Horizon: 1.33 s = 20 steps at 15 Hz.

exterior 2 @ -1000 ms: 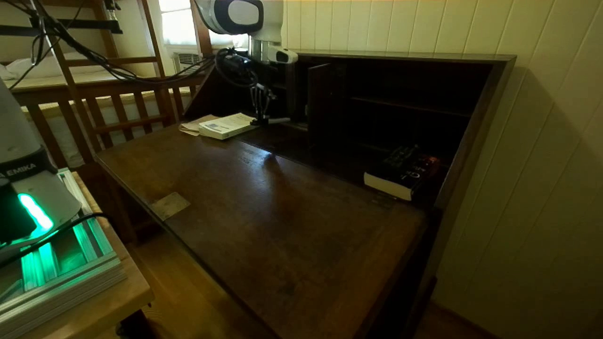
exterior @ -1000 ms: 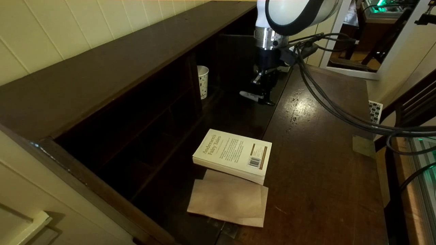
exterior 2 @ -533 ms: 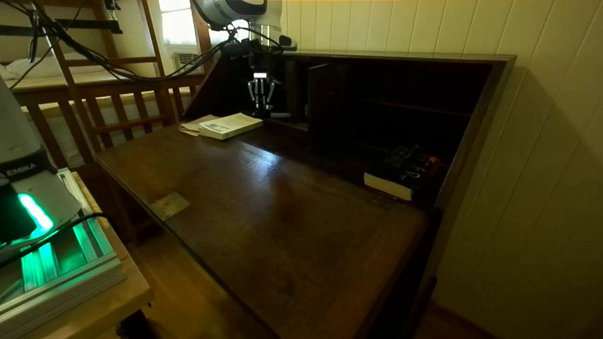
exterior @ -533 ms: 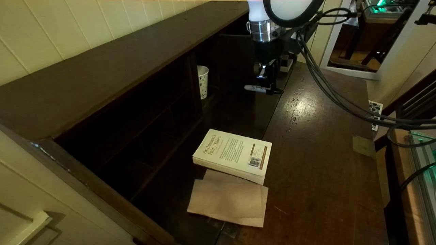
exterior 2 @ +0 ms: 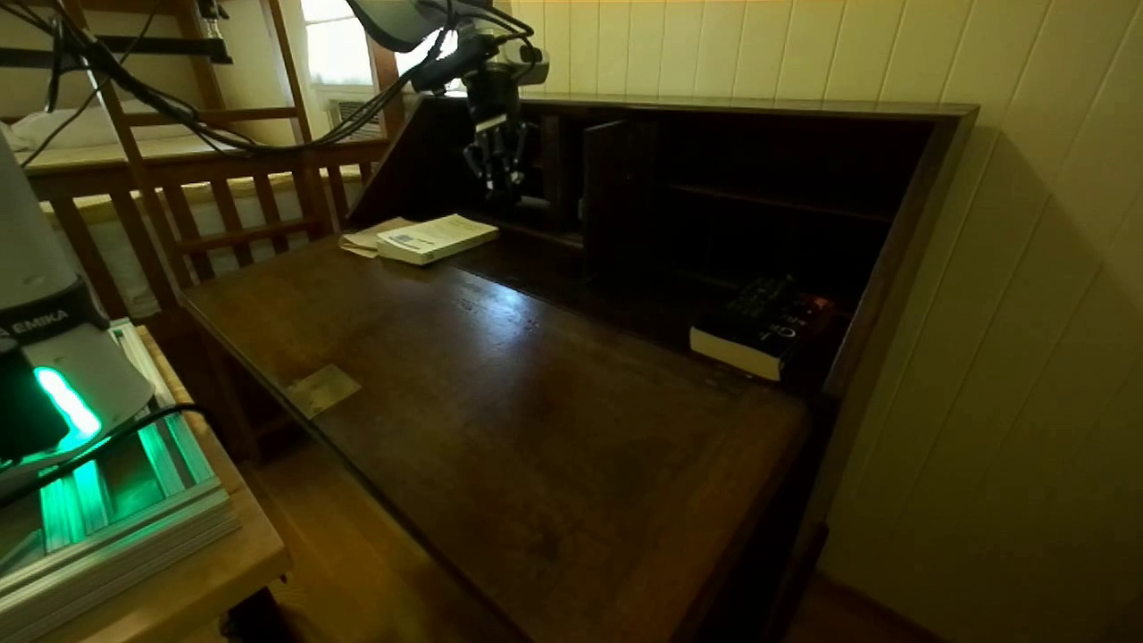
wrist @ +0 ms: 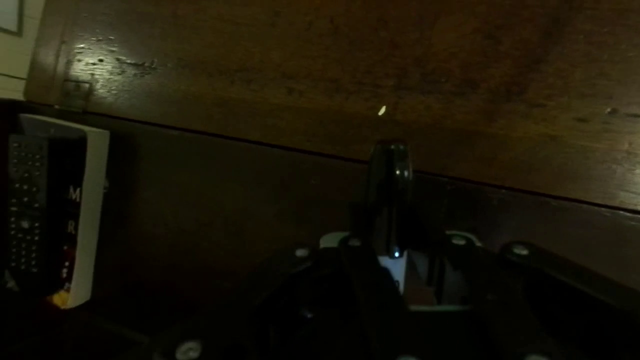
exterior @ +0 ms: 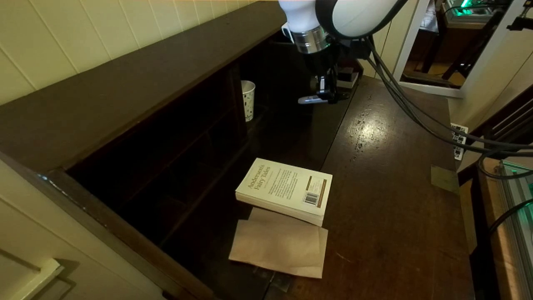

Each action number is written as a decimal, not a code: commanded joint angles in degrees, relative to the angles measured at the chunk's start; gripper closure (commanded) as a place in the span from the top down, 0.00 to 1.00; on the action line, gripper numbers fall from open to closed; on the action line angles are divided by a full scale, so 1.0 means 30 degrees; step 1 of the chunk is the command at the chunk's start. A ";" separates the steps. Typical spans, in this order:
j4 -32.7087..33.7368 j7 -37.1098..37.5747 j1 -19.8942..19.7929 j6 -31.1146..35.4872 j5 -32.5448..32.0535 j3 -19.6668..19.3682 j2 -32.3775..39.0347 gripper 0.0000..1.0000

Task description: Put the marker inside the paper cup, pick up the paper cup and put it at the top

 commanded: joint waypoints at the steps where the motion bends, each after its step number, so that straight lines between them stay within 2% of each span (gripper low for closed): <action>1: 0.1291 -0.0302 0.0421 -0.1155 -0.2843 0.0005 0.0828 0.06; 6: 0.2106 -0.0156 0.0539 -0.0986 -0.7018 0.0077 0.1873 0.06; 11: 0.2401 -0.0162 0.0506 -0.0174 -0.8677 0.0518 0.2464 0.06; 20: 0.3041 -0.0010 0.0651 0.2698 -1.1578 0.0897 0.3260 0.06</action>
